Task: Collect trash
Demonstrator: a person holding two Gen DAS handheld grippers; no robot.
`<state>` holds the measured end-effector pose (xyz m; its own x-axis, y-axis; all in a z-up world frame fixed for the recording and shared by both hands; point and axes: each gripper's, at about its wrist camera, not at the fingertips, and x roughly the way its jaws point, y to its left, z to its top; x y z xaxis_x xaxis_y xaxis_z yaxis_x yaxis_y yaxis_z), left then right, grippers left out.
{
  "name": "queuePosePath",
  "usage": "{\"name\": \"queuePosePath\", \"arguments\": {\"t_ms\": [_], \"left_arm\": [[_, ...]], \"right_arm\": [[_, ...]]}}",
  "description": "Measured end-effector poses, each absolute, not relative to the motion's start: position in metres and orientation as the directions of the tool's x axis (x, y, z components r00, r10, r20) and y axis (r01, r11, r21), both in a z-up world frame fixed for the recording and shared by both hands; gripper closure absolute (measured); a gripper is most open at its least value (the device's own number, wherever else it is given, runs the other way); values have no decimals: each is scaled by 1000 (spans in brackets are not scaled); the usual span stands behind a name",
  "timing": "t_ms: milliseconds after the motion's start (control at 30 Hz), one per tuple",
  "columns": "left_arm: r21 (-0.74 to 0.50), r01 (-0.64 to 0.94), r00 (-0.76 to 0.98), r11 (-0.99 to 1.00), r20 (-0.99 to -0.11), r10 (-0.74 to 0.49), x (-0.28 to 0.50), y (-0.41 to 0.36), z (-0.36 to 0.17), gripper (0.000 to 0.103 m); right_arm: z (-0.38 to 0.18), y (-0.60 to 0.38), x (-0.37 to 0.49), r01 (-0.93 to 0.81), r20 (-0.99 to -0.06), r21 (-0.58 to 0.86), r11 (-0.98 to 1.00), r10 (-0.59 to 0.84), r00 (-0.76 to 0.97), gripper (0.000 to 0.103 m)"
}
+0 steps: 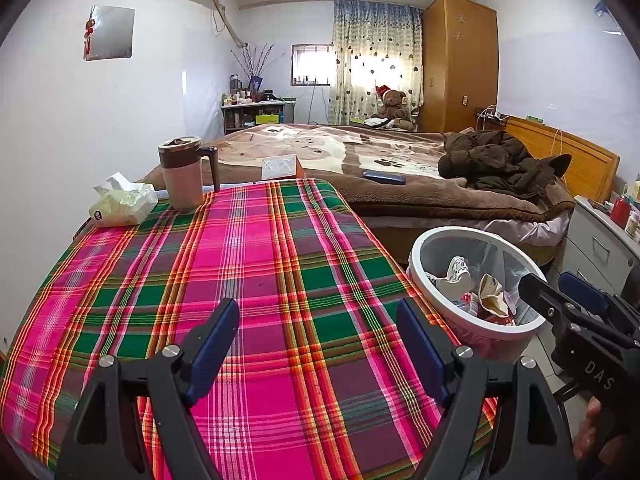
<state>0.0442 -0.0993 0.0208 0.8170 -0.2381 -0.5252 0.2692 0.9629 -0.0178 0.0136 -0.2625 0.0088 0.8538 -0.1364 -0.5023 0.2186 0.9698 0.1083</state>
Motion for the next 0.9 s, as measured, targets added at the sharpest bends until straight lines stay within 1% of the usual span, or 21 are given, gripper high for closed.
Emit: {"name": "queuePosePath", "arguments": {"t_ms": [900], "left_arm": [[-28,279,810,960,-530,-251,48,-103,16,21]], "right_arm": [[9,-261,14,221,-499,109,969,-138,855,34]]}}
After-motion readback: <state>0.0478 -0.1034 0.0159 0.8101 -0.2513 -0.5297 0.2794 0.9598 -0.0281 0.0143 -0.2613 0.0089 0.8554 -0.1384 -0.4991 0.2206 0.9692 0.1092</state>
